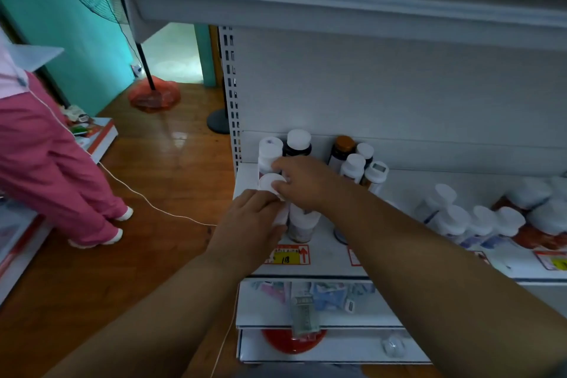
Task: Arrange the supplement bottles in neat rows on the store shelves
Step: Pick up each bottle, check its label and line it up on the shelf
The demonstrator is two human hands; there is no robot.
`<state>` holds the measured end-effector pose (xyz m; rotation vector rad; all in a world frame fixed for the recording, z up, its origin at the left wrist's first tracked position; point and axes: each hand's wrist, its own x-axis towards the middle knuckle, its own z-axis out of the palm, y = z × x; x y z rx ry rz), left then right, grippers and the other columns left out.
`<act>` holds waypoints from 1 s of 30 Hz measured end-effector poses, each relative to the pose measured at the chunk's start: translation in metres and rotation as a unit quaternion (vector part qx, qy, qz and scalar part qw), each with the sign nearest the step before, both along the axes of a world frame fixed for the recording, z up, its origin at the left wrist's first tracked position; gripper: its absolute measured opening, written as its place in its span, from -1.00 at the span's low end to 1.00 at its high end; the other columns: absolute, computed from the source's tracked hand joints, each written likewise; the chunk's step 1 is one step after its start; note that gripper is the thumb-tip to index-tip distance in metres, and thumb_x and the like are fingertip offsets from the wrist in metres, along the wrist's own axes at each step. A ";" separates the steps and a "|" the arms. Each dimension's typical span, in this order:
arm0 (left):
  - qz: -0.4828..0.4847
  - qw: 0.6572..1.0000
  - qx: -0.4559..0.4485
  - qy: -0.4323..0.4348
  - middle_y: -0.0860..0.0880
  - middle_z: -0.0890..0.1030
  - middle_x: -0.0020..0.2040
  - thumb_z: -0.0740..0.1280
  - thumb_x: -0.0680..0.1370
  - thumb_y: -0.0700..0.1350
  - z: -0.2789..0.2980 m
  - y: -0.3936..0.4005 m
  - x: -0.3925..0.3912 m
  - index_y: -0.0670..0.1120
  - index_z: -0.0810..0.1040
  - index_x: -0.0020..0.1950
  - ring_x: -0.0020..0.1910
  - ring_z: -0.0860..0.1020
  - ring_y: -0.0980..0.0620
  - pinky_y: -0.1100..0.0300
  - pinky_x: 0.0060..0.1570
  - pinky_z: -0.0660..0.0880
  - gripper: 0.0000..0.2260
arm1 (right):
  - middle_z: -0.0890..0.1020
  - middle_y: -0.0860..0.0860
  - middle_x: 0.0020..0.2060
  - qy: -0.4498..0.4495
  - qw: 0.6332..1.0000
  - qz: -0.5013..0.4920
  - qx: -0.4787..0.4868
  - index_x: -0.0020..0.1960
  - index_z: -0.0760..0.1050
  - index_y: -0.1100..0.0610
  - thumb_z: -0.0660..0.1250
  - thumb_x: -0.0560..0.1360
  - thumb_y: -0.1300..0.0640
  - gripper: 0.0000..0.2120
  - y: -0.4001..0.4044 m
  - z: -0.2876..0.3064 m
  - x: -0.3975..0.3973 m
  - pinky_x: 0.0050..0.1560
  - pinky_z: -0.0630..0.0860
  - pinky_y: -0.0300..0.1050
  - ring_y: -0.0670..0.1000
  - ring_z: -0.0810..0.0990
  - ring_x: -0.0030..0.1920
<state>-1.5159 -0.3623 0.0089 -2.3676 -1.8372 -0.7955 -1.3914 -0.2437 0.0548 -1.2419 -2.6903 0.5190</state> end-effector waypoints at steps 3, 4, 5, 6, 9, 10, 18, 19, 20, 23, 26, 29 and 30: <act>0.001 0.999 0.027 -0.017 -0.09 0.55 0.10 0.41 0.48 -0.07 0.006 0.006 0.004 -0.16 0.55 0.19 0.08 0.49 -0.12 -0.02 0.06 0.50 -0.68 | 0.57 0.02 -0.16 0.114 0.989 -0.054 0.080 0.03 0.55 0.13 0.26 0.53 0.10 -0.84 -0.009 0.012 0.029 -0.22 0.45 -0.09 0.02 0.53 -0.16; -0.002 0.999 0.036 -0.022 -0.08 0.55 0.08 0.39 0.49 -0.06 0.009 0.009 0.009 -0.14 0.54 0.18 0.06 0.48 -0.11 -0.01 0.05 0.49 -0.70 | 0.55 0.03 -0.18 0.139 0.982 -0.074 0.104 -0.03 0.55 0.14 0.26 0.53 0.13 -0.87 -0.009 0.014 0.043 -0.20 0.44 -0.08 0.00 0.51 -0.18; -0.006 0.999 0.042 -0.028 -0.07 0.55 0.07 0.37 0.50 -0.05 0.013 0.013 0.014 -0.13 0.54 0.16 0.05 0.48 -0.10 0.00 0.05 0.48 -0.73 | 0.53 0.02 -0.18 0.148 0.977 -0.097 0.123 -0.06 0.55 0.14 0.26 0.53 0.13 -0.88 -0.007 0.017 0.059 -0.19 0.43 -0.09 -0.01 0.49 -0.19; -0.011 0.998 0.046 -0.034 -0.07 0.55 0.06 0.36 0.51 -0.06 0.016 0.017 0.021 -0.13 0.55 0.15 0.05 0.48 -0.09 0.00 0.05 0.47 -0.74 | 0.52 0.04 -0.16 0.141 0.973 -0.122 0.133 -0.06 0.55 0.14 0.26 0.53 0.14 -0.88 -0.002 0.019 0.076 -0.17 0.41 -0.10 0.00 0.49 -0.18; -0.017 0.997 0.058 -0.046 -0.09 0.57 0.03 0.36 0.50 -0.10 0.021 0.031 0.045 -0.15 0.58 0.14 0.03 0.50 -0.11 0.00 0.06 0.46 -0.75 | 0.53 0.11 0.00 0.077 0.972 -0.189 0.117 0.10 0.56 0.14 0.26 0.55 0.13 -0.82 0.025 0.020 0.124 -0.04 0.36 -0.15 0.06 0.51 0.00; -0.017 0.997 0.060 -0.054 -0.10 0.58 0.02 0.37 0.49 -0.11 0.023 0.035 0.053 -0.16 0.59 0.12 0.01 0.50 -0.11 0.02 0.04 0.46 -0.76 | 0.53 0.14 0.08 0.052 0.973 -0.203 0.093 0.18 0.53 0.14 0.26 0.55 0.12 -0.77 0.035 0.018 0.136 0.04 0.38 -0.13 0.10 0.51 0.08; -0.003 0.997 0.018 -0.079 -0.08 0.60 0.01 0.39 0.49 -0.16 0.034 0.066 0.110 -0.12 0.61 0.09 0.01 0.51 -0.10 0.15 0.10 0.35 -0.81 | 0.57 0.17 0.02 -0.063 0.990 -0.120 0.025 0.08 0.41 0.18 0.38 0.48 0.04 -0.71 0.087 -0.010 0.169 -0.17 0.30 -0.13 0.08 0.48 -0.07; 0.005 0.996 0.006 -0.087 -0.08 0.60 0.03 0.38 0.50 -0.16 0.035 0.070 0.117 -0.11 0.61 0.10 0.03 0.51 -0.10 0.16 0.11 0.34 -0.81 | 0.58 0.14 -0.03 -0.057 0.992 -0.108 0.030 0.03 0.41 0.17 0.39 0.47 0.04 -0.73 0.089 -0.011 0.173 -0.20 0.29 -0.13 0.05 0.47 -0.11; 0.017 0.995 -0.010 -0.101 -0.07 0.59 0.06 0.36 0.52 -0.15 0.035 0.074 0.123 -0.11 0.61 0.13 0.07 0.50 -0.09 0.15 0.14 0.34 -0.80 | 0.57 0.10 -0.07 -0.050 0.994 -0.095 0.032 0.00 0.41 0.16 0.39 0.46 0.04 -0.74 0.092 -0.011 0.178 -0.22 0.29 -0.13 0.05 0.48 -0.11; 0.050 0.987 -0.041 -0.150 -0.09 0.58 0.11 0.34 0.53 -0.15 0.037 0.084 0.141 -0.12 0.59 0.19 0.12 0.50 -0.10 0.15 0.16 0.37 -0.76 | 0.50 -0.06 -0.20 0.022 0.997 -0.064 0.025 -0.04 0.41 0.06 0.42 0.43 0.01 -0.76 0.096 0.000 0.200 -0.33 0.27 -0.18 -0.01 0.49 -0.16; 0.067 0.977 -0.055 -0.193 -0.05 0.56 0.17 0.35 0.54 -0.06 0.036 0.094 0.158 -0.06 0.51 0.29 0.13 0.51 -0.03 0.23 0.09 0.38 -0.68 | 0.56 -0.19 -0.16 0.136 0.989 -0.048 -0.034 -0.05 0.45 -0.11 0.47 0.38 0.02 -0.76 0.090 0.024 0.226 -0.31 0.37 -0.35 -0.18 0.53 -0.20; 0.048 0.958 -0.167 -0.228 0.15 0.52 0.21 0.32 0.52 0.12 0.038 0.099 0.175 0.22 0.41 0.32 0.19 0.50 0.14 0.25 0.12 0.45 -0.63 | 0.62 -0.23 -0.13 0.225 0.970 0.005 -0.092 -0.02 0.54 -0.09 0.47 0.39 0.20 -0.73 0.077 0.047 0.244 -0.18 0.47 -0.42 -0.21 0.59 -0.12; 0.038 0.958 -0.171 -0.228 0.25 0.55 0.10 0.32 0.49 0.16 0.040 0.098 0.182 0.31 0.42 0.19 0.10 0.53 0.22 0.37 0.01 0.44 -0.72 | 0.64 -0.19 -0.11 0.254 0.960 0.014 -0.116 0.00 0.56 -0.04 0.45 0.40 0.26 -0.73 0.072 0.051 0.248 -0.11 0.52 -0.35 -0.16 0.61 -0.09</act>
